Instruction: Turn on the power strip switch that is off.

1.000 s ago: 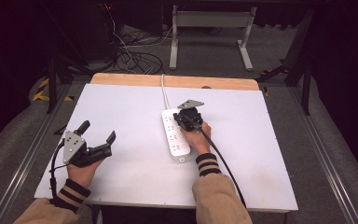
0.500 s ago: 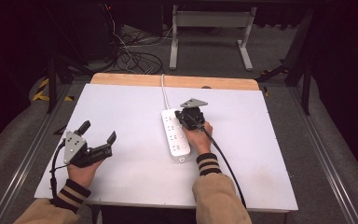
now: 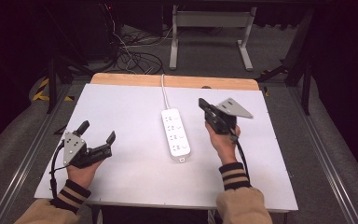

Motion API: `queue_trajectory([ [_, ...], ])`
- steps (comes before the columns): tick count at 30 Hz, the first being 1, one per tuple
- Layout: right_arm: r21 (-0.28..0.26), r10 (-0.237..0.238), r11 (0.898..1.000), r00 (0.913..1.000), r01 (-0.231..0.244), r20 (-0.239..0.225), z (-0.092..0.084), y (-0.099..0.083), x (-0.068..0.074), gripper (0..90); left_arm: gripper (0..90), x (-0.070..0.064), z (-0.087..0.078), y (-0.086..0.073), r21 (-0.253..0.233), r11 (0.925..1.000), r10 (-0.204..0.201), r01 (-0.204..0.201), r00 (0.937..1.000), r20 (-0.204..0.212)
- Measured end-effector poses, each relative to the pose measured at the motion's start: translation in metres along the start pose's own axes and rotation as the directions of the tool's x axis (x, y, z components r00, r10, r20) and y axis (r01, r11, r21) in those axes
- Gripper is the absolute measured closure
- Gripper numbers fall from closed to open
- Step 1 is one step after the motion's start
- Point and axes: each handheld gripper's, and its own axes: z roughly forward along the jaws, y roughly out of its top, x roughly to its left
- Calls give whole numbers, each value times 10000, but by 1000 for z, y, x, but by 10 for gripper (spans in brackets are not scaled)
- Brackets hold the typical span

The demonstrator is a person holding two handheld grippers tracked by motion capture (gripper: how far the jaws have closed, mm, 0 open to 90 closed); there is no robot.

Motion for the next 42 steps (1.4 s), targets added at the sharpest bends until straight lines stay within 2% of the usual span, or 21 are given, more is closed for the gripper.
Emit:
queue_trajectory([
  [2, -391, 57, 9992, 9999, -53, 105, -26, -2, -3, 900, 44, 1, -1, 1, -91, 10000, -2, 1, 9999, -115],
  [3, -391, -42, 9992, 9995, 54, 302, -38, -4, -4, 900, 44, 2, -1, 1, -94, 9999, -50, 48, 9999, -165],
  [4, -391, -42, 9992, 9995, 54, 302, -38, -4, -4, 900, 44, 2, -1, 1, -94, 9999, -50, 48, 9999, -165],
  [5, -767, -41, 9970, 9981, 89, 620, -62, -13, -10, 900, 44, 2, -1, 1, -105, 9999, -69, 67, 9998, -190],
  [8, -1441, 16, 9894, 9920, 167, 1263, -85, -25, -16, 900, 44, 3, -3, 2, -234, 9997, -87, 81, 9996, -272],
  [9, -1441, 16, 9894, 9920, 167, 1263, -85, -25, -16, 900, 44, 3, -3, 2, -234, 9997, -87, 81, 9996, -272],
  [10, -2102, 513, 9776, 9839, -144, 1714, -94, -30, -24, 900, 44, 4, -3, 3, -252, 9997, -55, 48, 9995, -305],
  [13, -2176, 650, 9758, 9783, -210, 1969, -97, -35, -30, 900, 44, 3, -6, 3, -327, 9995, -60, 50, 9995, -295],
  [16, -2124, 530, 9772, 9757, -67, 2128, -96, -37, -31, 900, 44, 4, -5, 2, -281, 9996, -26, 17, 9995, -312],
  [30, -2093, 139, 9774, 9789, 297, 2037, -91, -43, -23, 900, 44, 4, -6, 1, -257, 9997, -20, 13, 9996, -293],
  [31, -2121, 101, 9767, 9795, 335, 2014, -90, -43, -23, 836, 44, 4, -6, 1, -257, 9997, -16, 9, 9996, -292],
  [33, -2385, 317, 9710, 9803, 161, 1952, -88, -44, -23, 478, 44, 4, -6, 1, -271, 9996, -3, -5, 9996, -296],
  [35, -2640, 569, 9645, 9689, 90, 2408, -86, -45, -23, 192, 43, 5, -6, 1, -269, 9996, -21, 13, 9996, -297],
  [36, -2722, 698, 9622, 9620, 49, 2640, -84, -45, -24, 113, 42, 5, -6, 1, -272, 9996, -27, 19, 9996, -294],
  [37, -2684, 729, 9633, 9583, 41, 2764, -84, -45, -25, 84, 41, 5, -6, 1, -272, 9996, -27, 19, 9996, -294],
  [38, -2678, 745, 9635, 9583, 23, 2760, -84, -46, -25, 46, 41, 5, -6, 2, -288, 9996, -30, 22, 9996, -284],
  [42, -2732, 695, 9619, 9540, 134, 2917, -84, -45, -26, 36, 40, 5, -6, 1, -264, 9997, -3, -5, 9996, -285],
])
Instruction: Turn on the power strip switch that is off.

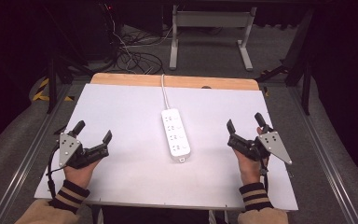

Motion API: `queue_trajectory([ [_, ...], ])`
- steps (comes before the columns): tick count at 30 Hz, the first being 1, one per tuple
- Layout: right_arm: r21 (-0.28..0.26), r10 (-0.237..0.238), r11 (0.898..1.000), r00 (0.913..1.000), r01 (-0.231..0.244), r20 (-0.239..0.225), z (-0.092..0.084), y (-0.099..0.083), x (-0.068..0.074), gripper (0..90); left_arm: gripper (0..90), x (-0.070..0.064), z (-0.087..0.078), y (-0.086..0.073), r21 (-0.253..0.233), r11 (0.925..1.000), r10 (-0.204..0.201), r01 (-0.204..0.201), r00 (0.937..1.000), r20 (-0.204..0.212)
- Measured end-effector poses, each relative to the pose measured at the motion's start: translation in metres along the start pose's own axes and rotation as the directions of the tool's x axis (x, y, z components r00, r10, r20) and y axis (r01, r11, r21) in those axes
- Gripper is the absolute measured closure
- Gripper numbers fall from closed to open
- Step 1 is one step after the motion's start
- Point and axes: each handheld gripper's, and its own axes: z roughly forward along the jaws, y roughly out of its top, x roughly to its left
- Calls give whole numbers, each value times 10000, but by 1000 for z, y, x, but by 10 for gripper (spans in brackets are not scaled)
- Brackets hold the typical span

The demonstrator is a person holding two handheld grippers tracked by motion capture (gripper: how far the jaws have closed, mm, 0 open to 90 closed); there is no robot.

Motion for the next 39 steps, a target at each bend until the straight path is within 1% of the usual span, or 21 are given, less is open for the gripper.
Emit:
queue_trajectory([
  [8, 237, -85, 9997, 9999, 86, -61, 1, -2, 1, 40, 40, 0, 0, 0, 3, 10000, -19, 19, 10000, 8],
  [11, 334, 11, 9994, 10000, -9, -70, 1, -2, 0, 41, 40, -1, 0, 0, 1, 10000, -38, 38, 10000, -1],
  [19, 380, -8, 9993, 10000, 12, -98, 1, -2, 0, 47, 40, -1, 0, 0, -7, 10000, -43, 43, 10000, 18],
  [27, 393, -27, 9992, 10000, 29, -61, -1, -2, -1, 52, 41, -2, 1, 0, -8, 10000, -71, 71, 9999, 79],
  [32, 578, -12, 9983, 10000, 9, 47, -1, -4, -2, 52, 41, -2, 0, 0, 32, 10000, -9, 9, 10000, 89],
  [33, 606, -21, 9982, 10000, 19, 33, -1, -5, -2, 52, 42, -2, -1, 0, -27, 10000, -29, 29, 10000, 79],
  [39, 759, -162, 9970, 9998, 170, -111, 0, -7, 1, 54, 42, -2, -1, 0, 3, 10000, -25, 25, 10000, 84],
])
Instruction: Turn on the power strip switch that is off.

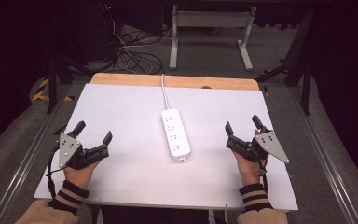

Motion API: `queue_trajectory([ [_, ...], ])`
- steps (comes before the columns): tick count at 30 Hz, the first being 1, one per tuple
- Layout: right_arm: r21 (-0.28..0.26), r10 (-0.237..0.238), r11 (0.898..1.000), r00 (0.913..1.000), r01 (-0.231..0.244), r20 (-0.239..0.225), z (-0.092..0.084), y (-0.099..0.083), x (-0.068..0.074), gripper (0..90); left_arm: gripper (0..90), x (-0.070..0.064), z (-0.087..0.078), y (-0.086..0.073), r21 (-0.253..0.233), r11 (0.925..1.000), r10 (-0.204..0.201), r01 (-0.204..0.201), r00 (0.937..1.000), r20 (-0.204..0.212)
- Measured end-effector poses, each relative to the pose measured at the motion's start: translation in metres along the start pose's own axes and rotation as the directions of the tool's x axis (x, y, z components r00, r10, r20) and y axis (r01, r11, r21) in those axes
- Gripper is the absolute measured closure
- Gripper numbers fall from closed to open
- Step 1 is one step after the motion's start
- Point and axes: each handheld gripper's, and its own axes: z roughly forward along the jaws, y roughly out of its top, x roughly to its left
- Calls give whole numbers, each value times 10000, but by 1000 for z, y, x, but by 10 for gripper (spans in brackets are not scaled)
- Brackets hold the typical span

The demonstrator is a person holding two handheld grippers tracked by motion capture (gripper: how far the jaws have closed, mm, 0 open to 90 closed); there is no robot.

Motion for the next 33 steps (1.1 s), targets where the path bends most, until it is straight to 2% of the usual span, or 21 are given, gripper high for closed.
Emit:
queue_trajectory([
  [9, -5, 119, 9999, 9998, -119, 139, -2, -1, -4, 54, 42, 0, 0, 0, 8, 10000, -12, 12, 10000, 22],
  [33, 142, 22, 9999, 9999, -24, 141, -7, -2, 0, 55, 42, -1, -8, 1, -33, 10000, -87, 87, 10000, -38],
])
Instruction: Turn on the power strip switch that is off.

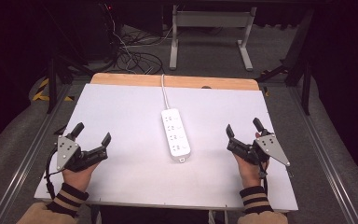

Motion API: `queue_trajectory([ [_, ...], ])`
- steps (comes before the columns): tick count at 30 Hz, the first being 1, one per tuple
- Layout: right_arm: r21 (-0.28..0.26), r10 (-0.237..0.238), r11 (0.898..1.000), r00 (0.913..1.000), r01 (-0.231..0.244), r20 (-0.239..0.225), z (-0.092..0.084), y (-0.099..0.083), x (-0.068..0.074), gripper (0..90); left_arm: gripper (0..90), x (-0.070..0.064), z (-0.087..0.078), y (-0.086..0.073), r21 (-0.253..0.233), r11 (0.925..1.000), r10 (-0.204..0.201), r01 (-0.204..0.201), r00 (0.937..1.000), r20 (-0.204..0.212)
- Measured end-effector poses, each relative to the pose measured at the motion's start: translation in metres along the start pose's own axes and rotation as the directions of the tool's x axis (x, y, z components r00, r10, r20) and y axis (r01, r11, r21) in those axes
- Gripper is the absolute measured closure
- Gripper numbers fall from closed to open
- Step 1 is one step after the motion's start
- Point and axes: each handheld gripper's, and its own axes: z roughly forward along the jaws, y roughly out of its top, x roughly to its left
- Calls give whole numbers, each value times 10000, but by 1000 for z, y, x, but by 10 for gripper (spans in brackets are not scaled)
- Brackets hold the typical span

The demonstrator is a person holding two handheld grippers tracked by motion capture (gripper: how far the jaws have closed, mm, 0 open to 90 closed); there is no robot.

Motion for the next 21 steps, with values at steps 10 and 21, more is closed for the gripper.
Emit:
queue_trajectory([
  [10, 17, -26, 10000, 10000, 26, 12, -9, 0, 3, 56, 42, -2, -12, -1, 12, 10000, -47, 47, 10000, 14],
  [21, 71, -37, 10000, 10000, 38, -25, -15, -3, 2, 50, 37, -4, -17, -2, -12, 10000, 56, -56, 10000, 7],
])
